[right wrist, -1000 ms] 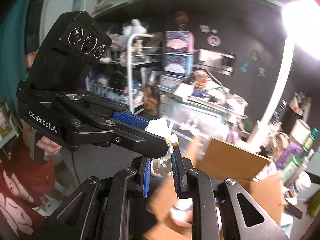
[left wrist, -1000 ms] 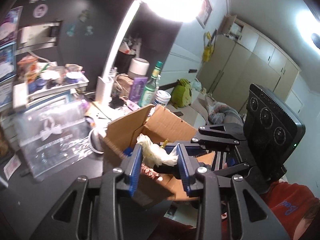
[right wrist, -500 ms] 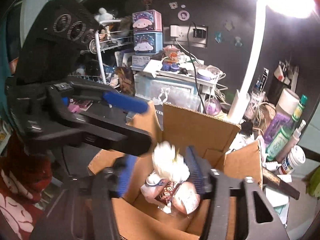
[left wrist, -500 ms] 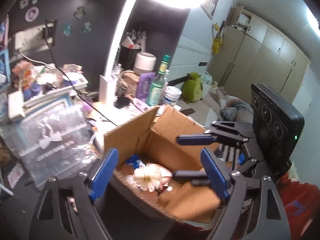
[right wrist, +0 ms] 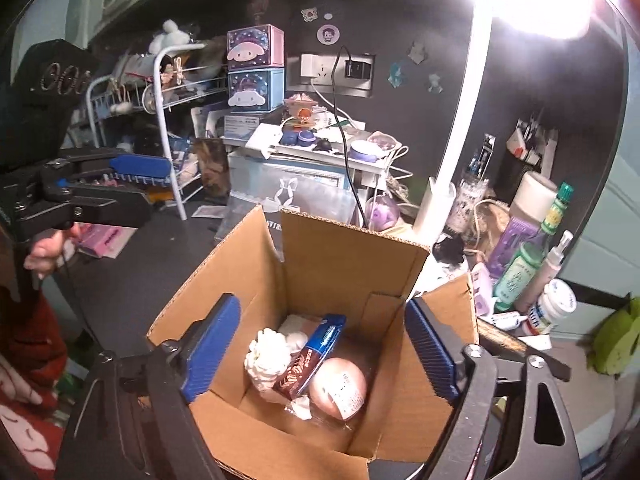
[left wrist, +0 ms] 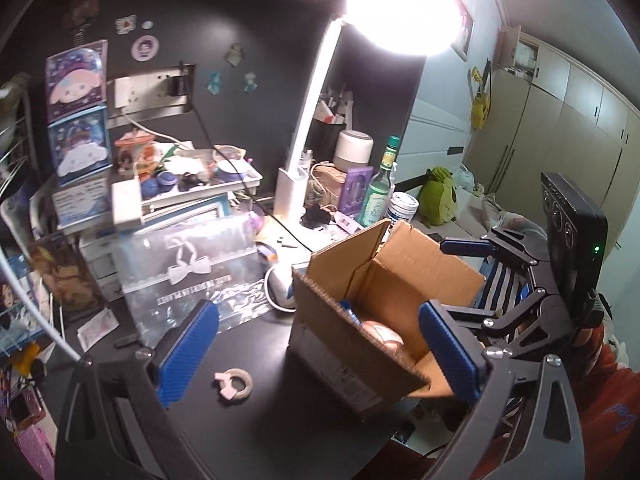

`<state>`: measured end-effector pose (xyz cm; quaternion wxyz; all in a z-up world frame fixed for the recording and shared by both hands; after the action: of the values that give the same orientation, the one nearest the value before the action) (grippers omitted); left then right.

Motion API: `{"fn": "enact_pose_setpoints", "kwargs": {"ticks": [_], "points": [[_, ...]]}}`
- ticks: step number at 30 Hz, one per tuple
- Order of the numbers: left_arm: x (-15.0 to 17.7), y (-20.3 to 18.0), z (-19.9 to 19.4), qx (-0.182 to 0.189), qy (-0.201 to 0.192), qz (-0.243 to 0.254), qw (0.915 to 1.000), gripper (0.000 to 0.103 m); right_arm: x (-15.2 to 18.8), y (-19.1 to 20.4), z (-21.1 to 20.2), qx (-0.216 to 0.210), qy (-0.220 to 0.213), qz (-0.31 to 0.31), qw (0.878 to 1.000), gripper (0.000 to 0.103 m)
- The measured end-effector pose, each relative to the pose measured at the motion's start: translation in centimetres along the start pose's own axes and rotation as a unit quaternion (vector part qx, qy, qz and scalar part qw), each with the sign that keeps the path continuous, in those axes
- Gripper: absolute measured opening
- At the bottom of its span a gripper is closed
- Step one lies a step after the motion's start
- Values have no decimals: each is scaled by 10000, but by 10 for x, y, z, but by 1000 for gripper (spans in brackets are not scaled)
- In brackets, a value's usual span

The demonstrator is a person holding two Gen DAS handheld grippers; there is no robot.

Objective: Organize objects
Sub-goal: 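Move the right gripper down to the white tape roll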

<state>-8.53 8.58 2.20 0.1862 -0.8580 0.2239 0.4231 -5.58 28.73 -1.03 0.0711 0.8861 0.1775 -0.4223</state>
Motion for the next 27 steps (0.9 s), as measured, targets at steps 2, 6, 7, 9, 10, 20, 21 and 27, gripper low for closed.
{"fn": "enact_pose_setpoints", "kwargs": {"ticks": [2, 6, 7, 9, 10, 20, 21, 27], "points": [[6, 4, -8, -53, -40, -17, 10000, 99, -3, 13, -1, 38, -20, -95, 9999, 87], [20, 18, -28, -178, -166, -93, 9997, 99, -8, 39, -1, 129, -104, -281, 9995, 97], [23, 22, -32, -194, -195, -113, 9996, 99, -9, 43, -1, 128, -122, -316, 9993, 101], [32, 31, -42, -262, -247, -167, 9992, 99, -12, 58, 0, 134, -154, -414, 9989, 101], [36, 35, -46, -300, -261, -186, 9990, 99, -13, 65, 1, 121, -159, -461, 9987, 101], [83, 80, -67, -684, -269, -469, 9962, 100, -14, 143, 36, -365, 37, -698, 9969, 101], [89, 85, -67, -755, -260, -504, 9955, 100, -13, 148, 39, -424, 53, -696, 9967, 101], [117, 108, -59, -1021, -92, -667, 9925, 100, 3, 184, 78, -1020, 464, -589, 9920, 101]]}}
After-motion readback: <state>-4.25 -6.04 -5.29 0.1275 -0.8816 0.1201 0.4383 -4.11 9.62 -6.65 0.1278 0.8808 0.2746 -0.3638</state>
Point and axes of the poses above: each gripper's, at about its wrist camera, not at the fingertips, and z roughly the way its jaws point, y to its left, x to its underside, the point moved 3 cm from there along z, roughly the way its jaws point, and after that the axes turned 5 degrees about z, right-handed, at the moved point
